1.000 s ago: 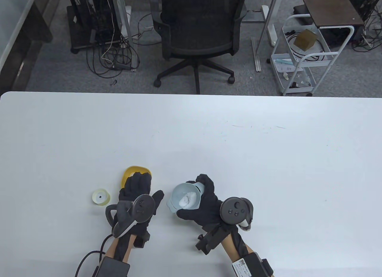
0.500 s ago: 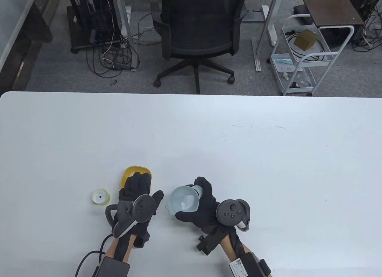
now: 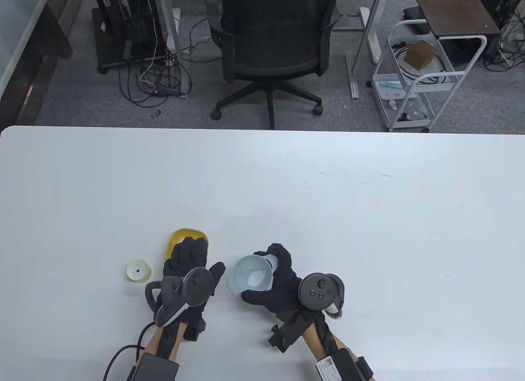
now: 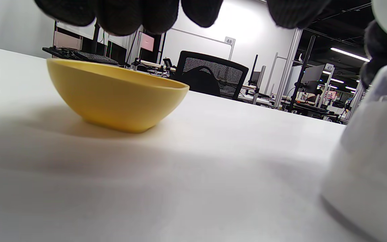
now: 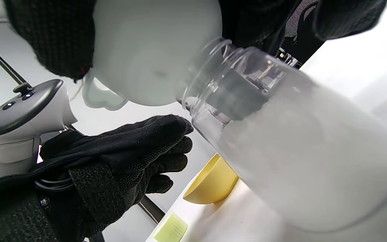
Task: Unscrew the press dispenser and pour salt into it
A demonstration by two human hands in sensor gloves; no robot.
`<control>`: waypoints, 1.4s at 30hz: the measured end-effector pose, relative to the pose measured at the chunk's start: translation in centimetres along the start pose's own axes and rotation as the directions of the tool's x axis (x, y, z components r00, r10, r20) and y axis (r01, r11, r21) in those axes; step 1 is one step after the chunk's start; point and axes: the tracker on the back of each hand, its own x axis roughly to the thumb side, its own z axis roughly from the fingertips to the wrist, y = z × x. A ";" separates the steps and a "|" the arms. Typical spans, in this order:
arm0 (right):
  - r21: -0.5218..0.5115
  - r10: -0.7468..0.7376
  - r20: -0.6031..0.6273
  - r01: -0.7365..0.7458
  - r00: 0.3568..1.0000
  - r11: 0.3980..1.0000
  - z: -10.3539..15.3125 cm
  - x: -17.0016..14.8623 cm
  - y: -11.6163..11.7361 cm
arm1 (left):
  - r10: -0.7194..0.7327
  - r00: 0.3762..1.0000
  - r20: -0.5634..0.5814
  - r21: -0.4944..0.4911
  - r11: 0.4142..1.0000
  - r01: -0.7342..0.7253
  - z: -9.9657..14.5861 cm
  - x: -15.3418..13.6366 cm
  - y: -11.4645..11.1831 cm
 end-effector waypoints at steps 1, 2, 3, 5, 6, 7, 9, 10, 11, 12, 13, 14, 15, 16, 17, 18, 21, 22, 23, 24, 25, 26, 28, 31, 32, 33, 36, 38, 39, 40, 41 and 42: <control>-0.008 0.016 0.005 -0.016 1.000 1.000 0.0 0.0 0.0 | -0.001 1.000 0.000 0.001 1.000 0.001 0.0 0.0 0.0; -0.016 0.030 0.011 -0.029 0.999 0.999 0.0 0.1 0.0 | -0.002 1.000 0.000 0.001 1.000 0.002 0.0 0.0 0.0; -0.024 0.037 0.010 -0.037 0.999 0.999 0.0 0.1 0.0 | -0.003 1.000 0.001 0.001 1.000 0.003 0.0 0.0 0.0; -0.033 0.026 0.013 -0.026 1.000 0.999 0.0 0.1 -0.1 | -0.001 1.000 0.001 0.002 1.000 0.001 0.0 0.0 0.0; -0.035 0.016 0.015 -0.015 1.000 0.999 0.0 0.2 -0.1 | 0.000 1.000 0.001 0.002 1.000 0.000 0.0 0.0 0.0; -0.039 0.010 0.016 -0.010 1.000 0.999 0.0 0.2 -0.2 | 0.000 1.000 0.001 0.002 1.000 0.000 0.0 0.0 0.0; -0.046 0.010 0.025 -0.009 1.000 0.999 -0.1 0.5 -0.3 | 0.001 1.000 0.000 0.003 1.000 -0.001 0.0 0.0 0.0; -0.046 0.011 0.028 -0.010 1.000 0.999 -0.1 0.6 -0.4 | 0.001 1.000 0.000 0.002 1.000 -0.001 0.0 0.0 0.0; -0.050 0.008 0.031 -0.007 0.999 0.999 -0.1 0.7 -0.5 | 0.000 1.000 0.000 0.002 1.000 0.000 0.0 0.0 0.0; -0.053 0.004 0.033 -0.002 0.999 0.999 -0.1 0.8 -0.5 | -0.001 1.000 0.001 0.001 1.000 0.001 0.0 0.0 0.0; -0.054 -0.001 0.036 0.003 0.999 0.999 -0.1 0.9 -0.5 | -0.001 1.000 0.001 0.001 1.000 0.001 0.0 0.0 0.0; -0.056 -0.003 0.038 0.005 0.999 0.998 -0.1 1.0 -0.6 | -0.001 1.000 0.001 0.001 1.000 0.001 0.0 0.0 0.0; -0.056 -0.003 0.040 0.006 0.999 0.998 -0.1 1.0 -0.6 | -0.001 1.000 0.001 0.001 1.000 0.001 0.0 0.0 0.0; -0.055 -0.004 0.042 0.006 0.999 0.998 -0.1 1.1 -0.6 | -0.001 1.000 0.001 0.001 1.000 0.001 0.0 0.0 0.0; -0.056 -0.004 0.045 0.007 0.999 0.998 -0.1 1.2 -0.6 | -0.001 1.000 0.001 0.001 1.000 0.001 0.0 0.0 0.0; -0.056 -0.006 0.047 0.008 0.999 0.998 -0.1 1.2 -0.6 | -0.001 1.000 0.001 0.001 1.000 0.001 0.0 0.0 0.0; -0.058 -0.011 0.052 0.014 0.999 0.998 -0.1 1.3 -0.6 | -0.001 1.000 0.001 0.001 1.000 0.001 0.0 0.0 0.0; -0.060 -0.010 0.055 0.013 0.998 0.998 -0.1 1.4 -0.6 | -0.001 1.000 0.001 0.001 1.000 0.001 0.0 0.0 0.0; -0.065 -0.001 0.055 0.005 0.998 0.998 0.0 1.3 -0.6 | -0.001 1.000 0.001 0.001 1.000 0.001 0.0 0.0 0.0; -0.054 0.041 0.048 -0.038 0.998 0.998 0.0 1.0 -0.2 | -0.001 1.000 0.001 0.001 1.000 0.001 0.0 0.0 0.0; -0.029 0.110 0.025 -0.109 0.994 0.994 0.2 0.3 0.3 | -0.004 1.000 0.002 0.001 1.000 0.004 0.0 0.0 0.0; -0.038 0.151 0.012 -0.150 0.989 0.988 0.6 -0.4 0.1 | -0.006 1.000 0.003 0.000 1.000 0.006 0.0 0.0 0.0; -0.054 -0.005 -0.008 0.004 1.000 0.999 0.2 -0.1 0.4 | -0.012 1.000 0.004 -0.005 1.000 0.012 0.1 0.1 -0.1; -0.036 0.070 0.026 -0.069 0.997 0.997 0.3 -0.1 0.2 | -0.013 1.000 0.003 -0.002 1.000 0.013 0.1 0.0 -0.1; -0.041 0.059 0.026 -0.058 0.998 0.997 0.3 -0.1 0.2 | -0.010 1.000 0.001 -0.002 1.000 0.010 0.1 0.0 -0.1; -0.041 0.053 0.023 -0.052 0.998 0.998 0.3 -0.1 0.3 | -0.009 1.000 0.001 -0.003 1.000 0.009 0.1 0.0 -0.1; -0.036 0.057 0.026 -0.056 0.998 0.998 0.3 0.0 0.2 | -0.013 1.000 0.000 -0.004 1.000 0.013 0.1 0.0 -0.1; -0.033 0.052 0.025 -0.051 0.998 0.998 0.3 -0.1 0.2 | -0.014 1.000 0.001 -0.004 1.000 0.014 0.1 0.0 -0.1; -0.033 0.052 0.025 -0.051 0.998 0.998 0.3 -0.1 0.2 | -0.013 1.000 0.002 -0.004 1.000 0.013 0.1 0.0 -0.1; -0.033 0.052 0.025 -0.051 0.998 0.998 0.3 0.0 0.2 | -0.011 1.000 0.003 -0.005 1.000 0.011 0.1 0.0 -0.1; -0.034 0.052 0.024 -0.051 0.998 0.998 0.3 0.0 0.2 | -0.011 1.000 0.004 -0.006 1.000 0.011 0.1 0.1 -0.1; -0.034 0.053 0.023 -0.052 0.998 0.998 0.3 0.0 0.2 | -0.011 1.000 0.004 -0.007 1.000 0.011 0.1 0.1 -0.1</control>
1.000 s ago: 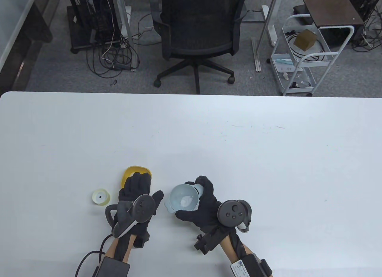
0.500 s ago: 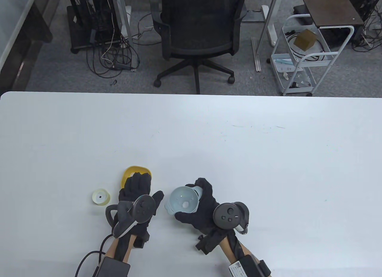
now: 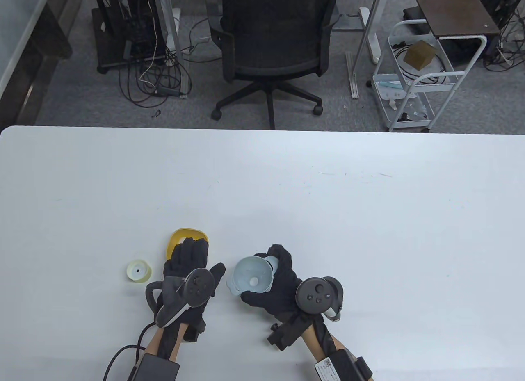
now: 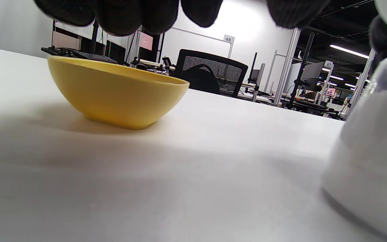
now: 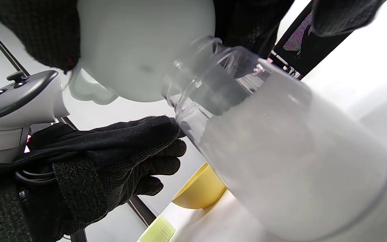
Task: Unscrew the press dispenser and pour salt into it
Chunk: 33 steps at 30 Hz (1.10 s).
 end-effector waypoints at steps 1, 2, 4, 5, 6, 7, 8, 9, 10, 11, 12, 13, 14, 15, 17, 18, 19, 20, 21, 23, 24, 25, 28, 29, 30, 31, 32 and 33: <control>0.000 0.001 0.001 -0.001 1.000 1.000 0.0 0.0 0.0 | 0.003 1.000 0.000 0.000 1.000 -0.003 0.0 0.0 0.0; 0.000 0.001 0.001 -0.001 1.000 1.000 0.0 0.0 0.0 | 0.006 1.000 -0.001 0.001 1.000 -0.006 0.0 0.0 0.0; -0.003 -0.003 0.001 0.003 1.000 1.000 0.0 0.1 -0.1 | 0.011 1.000 -0.002 0.001 1.000 -0.011 0.0 0.0 0.1; -0.006 -0.008 0.002 0.008 1.000 1.000 -0.1 0.1 -0.1 | 0.014 1.000 -0.003 0.001 1.000 -0.014 0.0 -0.1 0.1; -0.008 -0.012 0.003 0.012 1.000 1.000 -0.1 0.2 -0.2 | 0.015 1.000 -0.003 0.001 1.000 -0.015 0.0 -0.1 0.1; -0.009 -0.014 0.004 0.014 1.000 1.000 -0.1 0.3 -0.3 | 0.016 1.000 -0.004 0.001 1.000 -0.016 0.0 -0.1 0.1; -0.010 -0.015 0.006 0.015 1.000 1.000 -0.1 0.4 -0.3 | 0.017 1.000 -0.005 0.000 1.000 -0.017 -0.1 -0.1 0.1; -0.011 -0.017 0.008 0.018 1.000 1.000 -0.1 0.4 -0.4 | 0.018 1.000 -0.005 0.000 1.000 -0.018 -0.1 -0.1 0.1; -0.012 -0.020 0.008 0.020 1.000 1.000 -0.1 0.5 -0.4 | 0.019 1.000 -0.005 -0.001 1.000 -0.019 -0.1 -0.1 0.1; -0.014 -0.023 0.010 0.023 1.000 1.000 -0.1 0.6 -0.5 | 0.019 1.000 -0.005 -0.001 1.000 -0.019 -0.1 -0.1 0.1; -0.015 -0.024 0.012 0.024 1.000 1.000 -0.2 0.6 -0.5 | 0.019 1.000 -0.004 -0.001 1.000 -0.019 -0.1 -0.1 0.1; -0.016 -0.024 0.013 0.025 1.000 1.000 -0.2 0.7 -0.5 | 0.019 1.000 -0.004 -0.001 1.000 -0.019 -0.1 -0.1 0.1; -0.021 -0.025 0.017 0.026 1.000 0.999 -0.2 0.8 -0.6 | 0.019 1.000 -0.004 -0.001 1.000 -0.019 -0.1 -0.1 0.1; -0.022 -0.027 0.019 0.027 0.999 0.999 -0.2 0.9 -0.7 | 0.019 1.000 -0.004 -0.001 1.000 -0.019 -0.1 -0.1 0.1; -0.029 -0.034 0.023 0.035 0.999 0.999 -0.3 1.1 -0.9 | 0.018 1.000 -0.004 -0.002 1.000 -0.018 -0.1 -0.1 0.1; -0.031 -0.036 0.023 0.037 0.999 0.999 -0.3 1.1 -1.0 | 0.017 1.000 -0.005 -0.002 1.000 -0.017 -0.1 -0.1 0.1; -0.033 -0.039 0.024 0.040 0.999 0.999 -0.3 1.1 -1.0 | 0.018 1.000 -0.004 -0.002 1.000 -0.018 -0.1 -0.1 0.1; -0.034 -0.041 0.025 0.042 0.999 0.999 -0.3 1.2 -1.1 | 0.018 1.000 -0.004 -0.002 1.000 -0.018 -0.1 -0.1 0.1; -0.037 -0.043 0.026 0.044 0.999 0.998 -0.3 1.2 -1.2 | 0.018 1.000 -0.004 -0.002 1.000 -0.018 -0.1 -0.1 0.1; -0.042 -0.048 0.029 0.049 0.998 0.998 -0.3 1.3 -1.3 | 0.018 1.000 -0.004 -0.002 1.000 -0.018 -0.1 -0.1 0.1; -0.043 -0.050 0.031 0.052 0.998 0.998 -0.3 1.4 -1.4 | 0.018 1.000 -0.004 -0.002 1.000 -0.018 -0.1 -0.1 0.1; -0.044 -0.051 0.032 0.053 0.998 0.998 -0.3 1.4 -1.4 | 0.018 1.000 -0.004 -0.002 1.000 -0.018 -0.1 -0.1 0.1; -0.044 -0.055 0.035 0.057 0.998 0.997 -0.3 1.5 -1.4 | 0.018 1.000 -0.004 -0.002 1.000 -0.018 -0.1 -0.1 0.1; -0.042 -0.056 0.037 0.058 0.998 0.997 -0.3 1.5 -1.4 | 0.018 1.000 -0.004 -0.002 1.000 -0.018 -0.1 -0.1 0.1; -0.042 -0.057 0.038 0.059 0.998 0.997 -0.3 1.5 -1.4 | 0.018 1.000 -0.004 -0.002 1.000 -0.018 -0.1 -0.1 0.1; -0.041 -0.059 0.039 0.061 0.997 0.997 -0.3 1.6 -1.3 | 0.018 1.000 -0.004 -0.002 1.000 -0.018 -0.1 -0.1 0.1; -0.042 -0.061 0.042 0.062 0.997 0.997 -0.3 1.6 -1.3 | 0.018 1.000 -0.004 -0.002 1.000 -0.018 -0.1 -0.1 0.1; -0.045 -0.059 0.045 0.061 0.997 0.997 -0.3 1.7 -1.3 | 0.018 1.000 -0.004 -0.002 1.000 -0.018 -0.1 -0.1 0.1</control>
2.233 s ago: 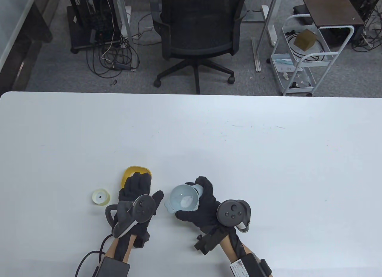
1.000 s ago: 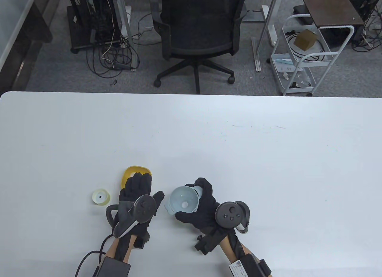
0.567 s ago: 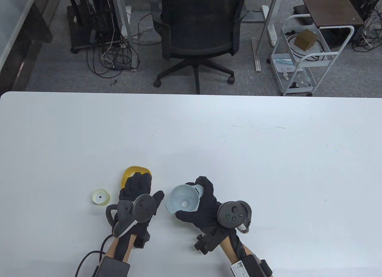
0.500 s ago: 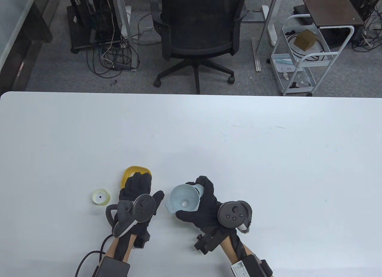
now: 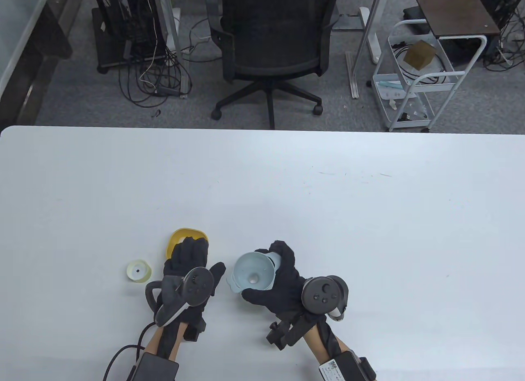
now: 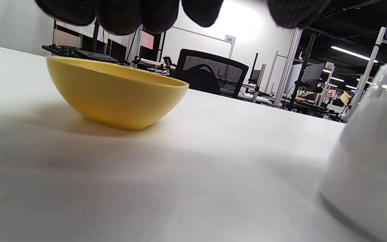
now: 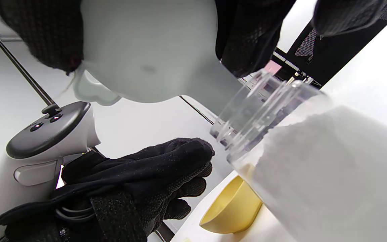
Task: Unscrew the press dispenser and pour salt into it
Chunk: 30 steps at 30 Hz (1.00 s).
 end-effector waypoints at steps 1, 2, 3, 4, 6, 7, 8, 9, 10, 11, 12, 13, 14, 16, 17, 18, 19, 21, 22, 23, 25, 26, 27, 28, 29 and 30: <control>0.002 0.010 0.003 -0.010 1.000 1.000 0.0 0.0 0.2 | 0.000 1.000 0.000 0.000 1.000 0.000 0.0 0.0 0.0; 0.018 0.054 -0.003 -0.054 0.999 0.998 0.1 -0.3 0.6 | 0.000 1.000 0.000 0.000 1.000 0.000 0.0 0.0 0.0; 0.052 0.113 -0.019 -0.112 0.993 0.992 0.3 -1.0 1.1 | -0.006 1.000 0.000 -0.001 1.000 0.006 0.0 0.0 0.0; 0.067 0.181 -0.061 -0.177 0.982 0.982 1.1 -2.1 0.9 | -0.009 1.000 0.001 -0.001 1.000 0.009 0.0 0.0 -0.1; 0.018 -0.014 -0.091 0.016 0.996 1.000 0.5 -1.7 1.4 | -0.019 1.000 0.006 -0.002 1.000 0.019 0.0 0.0 -0.2; 0.038 0.033 -0.058 -0.031 0.998 0.999 0.6 -1.7 1.4 | -0.022 1.000 0.005 -0.001 1.000 0.022 0.0 0.0 -0.1; 0.039 0.094 -0.033 -0.092 0.995 0.995 0.6 -1.7 1.2 | -0.022 1.000 0.004 0.001 1.000 0.022 0.0 0.0 -0.1; 0.048 0.088 -0.038 -0.086 0.995 0.995 0.6 -1.6 1.2 | -0.020 1.000 0.004 0.000 1.000 0.020 0.0 0.0 -0.1; 0.041 0.074 -0.044 -0.072 0.996 0.997 0.6 -1.6 1.2 | -0.016 1.000 0.003 -0.002 1.000 0.016 0.0 0.0 -0.1; 0.041 0.065 -0.047 -0.063 0.997 0.997 0.6 -1.6 1.3 | -0.015 1.000 0.004 -0.004 1.000 0.015 0.0 0.0 -0.2; 0.042 0.065 -0.048 -0.063 0.997 0.997 0.6 -1.6 1.3 | -0.016 1.000 0.005 -0.004 1.000 0.016 0.0 0.0 -0.2; 0.046 0.069 -0.046 -0.067 0.997 0.997 0.6 -1.6 1.2 | -0.023 1.000 0.005 -0.005 1.000 0.023 0.0 0.1 -0.2; 0.047 0.070 -0.044 -0.067 0.997 0.997 0.6 -1.6 1.2 | -0.026 1.000 0.005 -0.004 1.000 0.026 0.0 0.1 -0.2; 0.048 0.066 -0.047 -0.064 0.997 0.997 0.6 -1.6 1.2 | -0.025 1.000 0.006 -0.003 1.000 0.025 0.0 0.1 -0.2; 0.048 0.066 -0.047 -0.064 0.997 0.997 0.6 -1.6 1.2 | -0.023 1.000 0.006 -0.002 1.000 0.023 0.0 0.1 -0.2; 0.047 0.065 -0.049 -0.063 0.997 0.997 0.6 -1.6 1.3 | -0.021 1.000 0.005 -0.003 1.000 0.021 0.0 0.1 -0.2; 0.047 0.064 -0.050 -0.061 0.997 0.997 0.6 -1.6 1.2 | -0.021 1.000 0.005 -0.003 1.000 0.021 0.0 0.1 -0.2; 0.043 0.061 -0.055 -0.058 0.997 0.997 0.5 -1.6 1.2 | -0.021 1.000 0.005 -0.003 1.000 0.021 0.0 0.1 -0.2; 0.039 0.057 -0.055 -0.055 0.997 0.998 0.5 -1.5 1.2 | -0.020 1.000 0.005 -0.003 1.000 0.020 0.0 0.1 -0.2; 0.035 0.051 -0.055 -0.049 0.997 0.998 0.5 -1.4 1.1 | -0.019 1.000 0.006 -0.002 1.000 0.019 0.0 0.1 -0.2; 0.019 0.033 -0.050 -0.032 0.998 0.999 0.3 -1.1 0.8 | -0.016 1.000 0.005 -0.001 1.000 0.016 0.0 0.1 -0.1; 0.014 0.029 -0.048 -0.028 0.998 1.000 0.3 -0.9 0.7 | -0.015 1.000 0.005 -0.001 1.000 0.015 0.0 0.1 -0.1; 0.007 0.024 -0.044 -0.024 0.999 1.000 0.2 -0.8 0.5 | -0.014 1.000 0.005 -0.001 1.000 0.014 0.0 0.1 -0.1; 0.002 0.020 -0.041 -0.020 0.999 1.000 0.2 -0.6 0.3 | -0.014 1.000 0.005 -0.001 1.000 0.014 0.0 0.1 -0.1; -0.008 0.012 -0.038 -0.012 0.999 1.000 0.2 -0.4 0.1 | -0.014 1.000 0.005 -0.001 1.000 0.014 0.0 0.1 -0.2; -0.015 0.005 -0.037 -0.006 0.999 1.000 0.1 -0.3 0.0 | -0.015 1.000 0.005 -0.001 1.000 0.015 0.0 0.1 -0.2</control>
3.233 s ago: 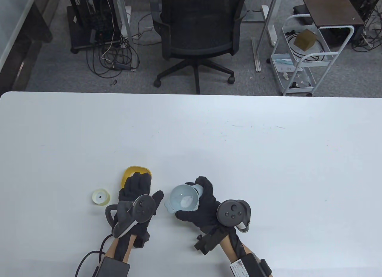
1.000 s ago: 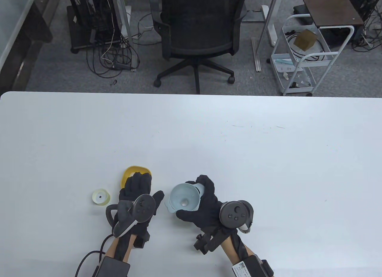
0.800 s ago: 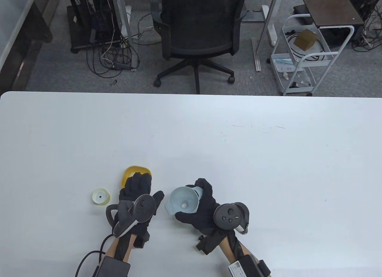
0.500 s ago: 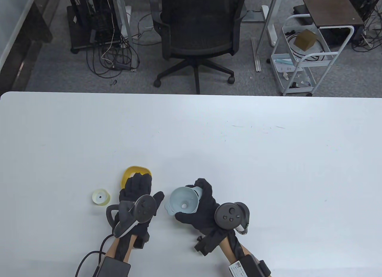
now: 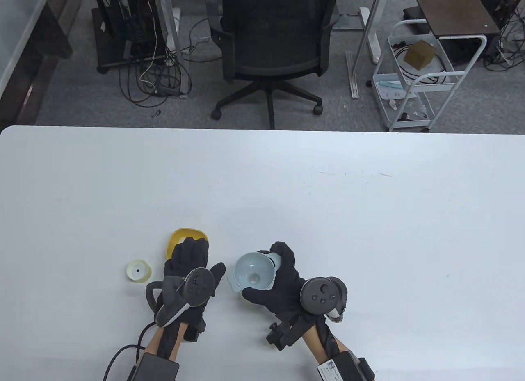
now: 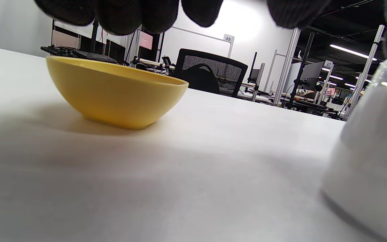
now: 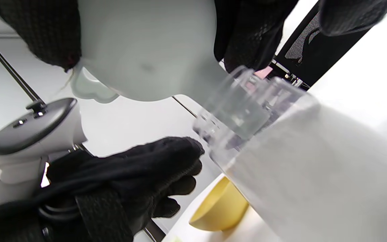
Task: Unscrew the press dispenser and pour salt into it
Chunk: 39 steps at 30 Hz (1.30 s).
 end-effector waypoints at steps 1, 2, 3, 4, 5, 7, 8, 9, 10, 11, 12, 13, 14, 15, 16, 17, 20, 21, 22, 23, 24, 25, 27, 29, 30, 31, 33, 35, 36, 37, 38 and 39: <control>-0.009 -0.009 0.002 0.009 1.000 1.000 0.0 0.2 -0.2 | -0.001 1.000 0.000 0.001 1.000 0.001 0.0 0.0 0.0; -0.016 -0.014 0.004 0.014 1.000 1.000 -0.1 0.3 -0.4 | -0.001 1.000 0.000 0.002 1.000 0.001 0.0 0.0 0.0; -0.020 -0.018 0.006 0.018 1.000 1.000 -0.1 0.4 -0.6 | -0.001 1.000 0.000 0.002 1.000 0.001 0.0 0.0 0.0; -0.027 -0.024 0.008 0.025 1.000 0.999 -0.1 0.5 -0.8 | -0.001 1.000 -0.001 0.002 1.000 0.001 0.0 0.0 0.0; -0.032 -0.030 0.009 0.031 1.000 0.999 -0.1 0.6 -0.9 | -0.002 1.000 -0.001 0.002 1.000 0.002 0.0 0.0 0.0; -0.041 -0.044 0.010 0.044 0.999 0.998 -0.2 0.7 -1.2 | -0.004 1.000 0.000 0.002 1.000 0.004 0.0 0.0 0.0; -0.045 -0.048 0.011 0.049 0.999 0.998 -0.2 0.8 -1.3 | -0.006 1.000 0.000 0.001 1.000 0.006 0.0 0.0 0.0; -0.050 -0.052 0.012 0.052 0.999 0.997 -0.2 0.8 -1.4 | -0.007 1.000 0.000 0.001 1.000 0.007 0.0 0.0 0.0; -0.055 -0.056 0.013 0.057 0.998 0.997 -0.2 0.9 -1.6 | -0.008 1.000 0.001 0.001 1.000 0.008 0.0 0.0 0.0; -0.062 -0.061 0.014 0.062 0.998 0.996 -0.2 1.0 -1.8 | -0.008 1.000 0.001 0.001 1.000 0.008 0.0 0.0 0.0; -0.070 -0.065 0.015 0.066 0.998 0.995 -0.3 1.0 -2.0 | -0.008 1.000 0.001 0.001 1.000 0.008 0.0 0.0 0.0; -0.080 -0.071 0.014 0.072 0.997 0.994 -0.3 1.1 -2.3 | -0.009 1.000 0.001 0.001 1.000 0.009 0.0 0.0 0.0; -0.090 -0.077 0.011 0.078 0.997 0.993 -0.3 1.1 -2.6 | -0.009 1.000 0.001 0.001 1.000 0.009 0.0 0.0 -0.1; -0.099 -0.082 0.008 0.082 0.997 0.992 -0.3 1.1 -2.8 | -0.008 1.000 0.001 0.001 1.000 0.008 0.0 0.0 -0.1; -0.116 -0.087 -0.001 0.087 0.996 0.989 -0.3 1.0 -3.3 | -0.008 1.000 0.000 0.001 1.000 0.008 0.0 0.0 -0.1; -0.133 -0.090 -0.015 0.087 0.996 0.987 -0.3 0.9 -3.8 | -0.009 1.000 0.000 0.001 1.000 0.009 0.0 0.0 -0.1; -0.161 -0.086 -0.089 0.071 0.992 0.984 -0.2 0.5 -5.3 | -0.007 1.000 0.000 0.002 1.000 0.007 0.0 0.0 0.0; -0.170 -0.081 -0.135 0.057 0.988 0.984 -0.2 0.2 -6.1 | -0.006 1.000 0.000 0.002 1.000 0.006 0.0 0.0 -0.1; -0.172 -0.073 -0.161 0.044 0.984 0.984 -0.1 0.0 -6.6 | -0.005 1.000 0.000 0.001 1.000 0.005 0.0 0.0 -0.1; -0.179 -0.052 -0.206 0.014 0.977 0.984 0.0 -0.4 -7.4 | -0.006 1.000 0.000 0.001 1.000 0.006 0.0 0.0 -0.1; -0.177 -0.029 -0.259 -0.018 0.965 0.984 0.1 -0.9 -8.1 | -0.007 1.000 -0.001 0.000 1.000 0.007 0.0 0.0 -0.1; -0.163 -0.006 -0.304 -0.046 0.953 0.986 0.2 -1.3 -8.8 | -0.008 1.000 -0.001 0.000 1.000 0.008 0.0 0.0 -0.1; -0.118 0.055 -0.408 -0.112 0.911 0.987 0.6 -2.3 -10.2 | -0.012 1.000 -0.001 -0.001 1.000 0.012 0.0 0.0 -0.1; -0.134 0.098 -0.503 -0.189 0.859 0.973 1.3 -3.7 -11.9 | -0.016 1.000 -0.001 -0.001 1.000 0.016 0.1 0.0 -0.1; -0.141 0.110 -0.535 -0.217 0.837 0.966 1.6 -4.2 -12.5 | -0.016 1.000 -0.001 -0.001 1.000 0.016 0.1 0.0 -0.1; -0.134 0.129 -0.583 -0.252 0.802 0.958 2.1 -5.0 -13.4 | -0.016 1.000 -0.001 -0.001 1.000 0.016 0.1 0.0 -0.1; -0.128 0.155 -0.659 -0.313 0.736 0.941 3.1 -6.4 -14.7 | -0.017 1.000 -0.001 -0.001 1.000 0.017 0.1 0.0 -0.1; -0.115 0.181 -0.697 -0.358 0.694 0.926 3.7 -7.3 -15.4 | -0.030 1.000 0.000 -0.003 1.000 0.030 0.1 0.1 0.0; -0.095 0.201 -0.710 -0.375 0.675 0.922 3.9 -7.7 -15.7 | -0.032 0.999 -0.001 -0.004 0.999 0.032 0.0 0.1 0.0; -0.075 0.216 -0.722 -0.385 0.658 0.920 4.0 -7.9 -15.9 | -0.034 0.999 -0.001 -0.004 0.999 0.034 0.0 0.1 0.0; -0.061 0.227 -0.728 -0.390 0.647 0.919 4.1 -8.0 -15.9 | -0.035 0.999 -0.001 -0.005 0.999 0.035 0.0 0.1 0.0; -0.048 0.237 -0.730 -0.394 0.641 0.918 4.1 -8.2 -15.9 | -0.037 0.999 -0.001 -0.005 0.999 0.037 0.0 0.1 -0.1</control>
